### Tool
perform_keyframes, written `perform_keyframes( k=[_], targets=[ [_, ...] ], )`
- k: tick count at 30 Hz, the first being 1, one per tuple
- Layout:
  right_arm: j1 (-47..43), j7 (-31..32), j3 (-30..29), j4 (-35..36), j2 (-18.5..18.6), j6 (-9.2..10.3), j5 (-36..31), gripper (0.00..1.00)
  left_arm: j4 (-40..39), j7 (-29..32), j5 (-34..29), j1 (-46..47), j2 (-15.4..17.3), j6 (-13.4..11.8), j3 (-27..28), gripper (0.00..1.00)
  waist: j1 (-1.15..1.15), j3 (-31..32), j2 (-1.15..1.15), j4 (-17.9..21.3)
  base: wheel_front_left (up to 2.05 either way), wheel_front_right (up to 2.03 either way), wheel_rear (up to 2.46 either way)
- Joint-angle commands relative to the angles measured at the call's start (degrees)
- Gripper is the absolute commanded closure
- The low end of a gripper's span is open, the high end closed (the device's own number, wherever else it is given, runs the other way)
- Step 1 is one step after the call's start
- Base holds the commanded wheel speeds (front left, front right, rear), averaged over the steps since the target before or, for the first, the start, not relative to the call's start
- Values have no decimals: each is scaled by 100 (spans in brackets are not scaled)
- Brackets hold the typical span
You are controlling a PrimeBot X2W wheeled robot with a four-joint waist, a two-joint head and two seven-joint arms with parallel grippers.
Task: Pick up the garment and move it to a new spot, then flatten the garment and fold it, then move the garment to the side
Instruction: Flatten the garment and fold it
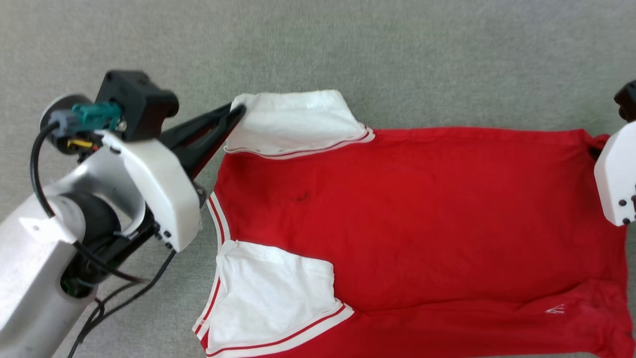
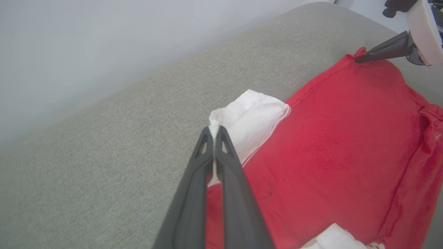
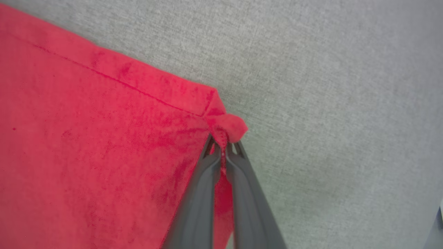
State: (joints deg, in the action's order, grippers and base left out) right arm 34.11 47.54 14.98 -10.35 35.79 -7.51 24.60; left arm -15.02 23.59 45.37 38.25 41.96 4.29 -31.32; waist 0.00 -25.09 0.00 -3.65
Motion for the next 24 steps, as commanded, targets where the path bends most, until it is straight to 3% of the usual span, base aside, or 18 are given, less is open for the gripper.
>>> perform_keyframes(
  k=[1,6,13,20,24],
  targets=[
    [-74,-32,-33,32,-23,4,23,100,-1,-33,32,-105,23,-36,15,100,0,166,0,46,0,0,0],
    [-483,-272,-336,282,-89,4,166,100,-67,-262,147,-563,53,-188,95,100,0,595,0,51,0,0,0],
    [-1453,-472,-824,917,-290,4,336,100,-367,-462,321,-1418,334,-433,174,100,0,1045,0,-8,0,0,0],
    [-2530,-617,-1272,1484,-470,4,435,100,-660,-649,543,-2389,511,-737,182,100,0,1290,0,-49,0,0,0],
    [-3022,-619,-1324,1683,-466,4,525,100,-679,-725,682,-2887,539,-778,82,100,0,1337,0,-51,0,0,0]
  ],
)
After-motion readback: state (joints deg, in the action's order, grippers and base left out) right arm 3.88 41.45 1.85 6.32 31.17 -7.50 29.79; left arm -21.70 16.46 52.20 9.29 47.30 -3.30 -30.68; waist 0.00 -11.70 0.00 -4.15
